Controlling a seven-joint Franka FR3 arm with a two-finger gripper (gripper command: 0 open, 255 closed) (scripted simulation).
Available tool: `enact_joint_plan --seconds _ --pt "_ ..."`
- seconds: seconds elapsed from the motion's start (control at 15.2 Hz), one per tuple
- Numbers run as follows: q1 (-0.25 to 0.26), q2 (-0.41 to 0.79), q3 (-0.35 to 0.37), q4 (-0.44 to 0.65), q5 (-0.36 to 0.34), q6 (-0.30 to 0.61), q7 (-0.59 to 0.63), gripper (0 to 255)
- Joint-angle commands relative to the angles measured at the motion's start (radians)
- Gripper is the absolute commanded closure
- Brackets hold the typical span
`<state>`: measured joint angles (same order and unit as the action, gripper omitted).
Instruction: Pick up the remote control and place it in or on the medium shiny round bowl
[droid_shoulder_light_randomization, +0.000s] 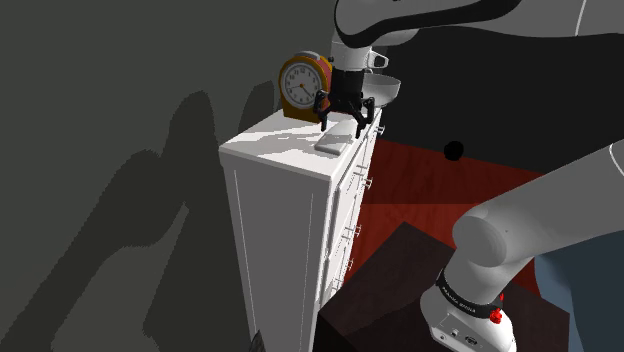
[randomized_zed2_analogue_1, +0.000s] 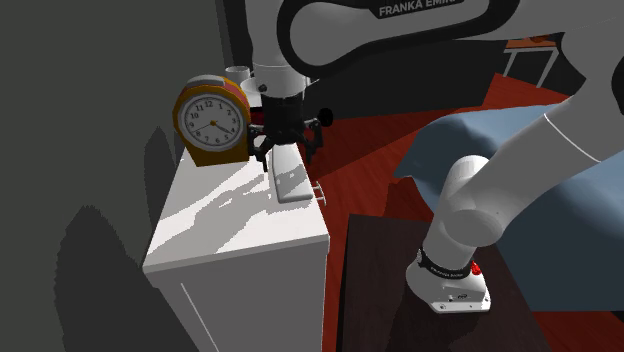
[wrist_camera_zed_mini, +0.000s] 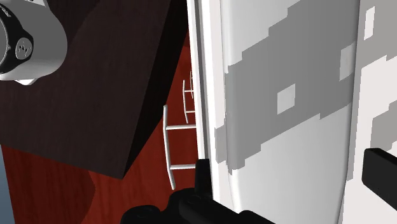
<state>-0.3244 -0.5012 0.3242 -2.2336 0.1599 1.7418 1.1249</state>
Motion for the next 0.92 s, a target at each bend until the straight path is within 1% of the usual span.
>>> enact_joint_plan --seconds 0.0,0.07,0.13,0.73,0.86 --pt "0.000 0.000 0.000 -0.001 0.000 0.000 0.000 0" --pt "0.000 0.000 0.000 0.000 0.000 0.000 0.000 0" --pt "0.000 0.000 0.000 0.000 0.000 0.000 0.000 255" --pt "0.000 0.000 0.000 -0.001 0.000 0.000 0.000 255" --pt "-0.001 0.001 -0.003 0.027 -0.002 -0.026 0.001 255"
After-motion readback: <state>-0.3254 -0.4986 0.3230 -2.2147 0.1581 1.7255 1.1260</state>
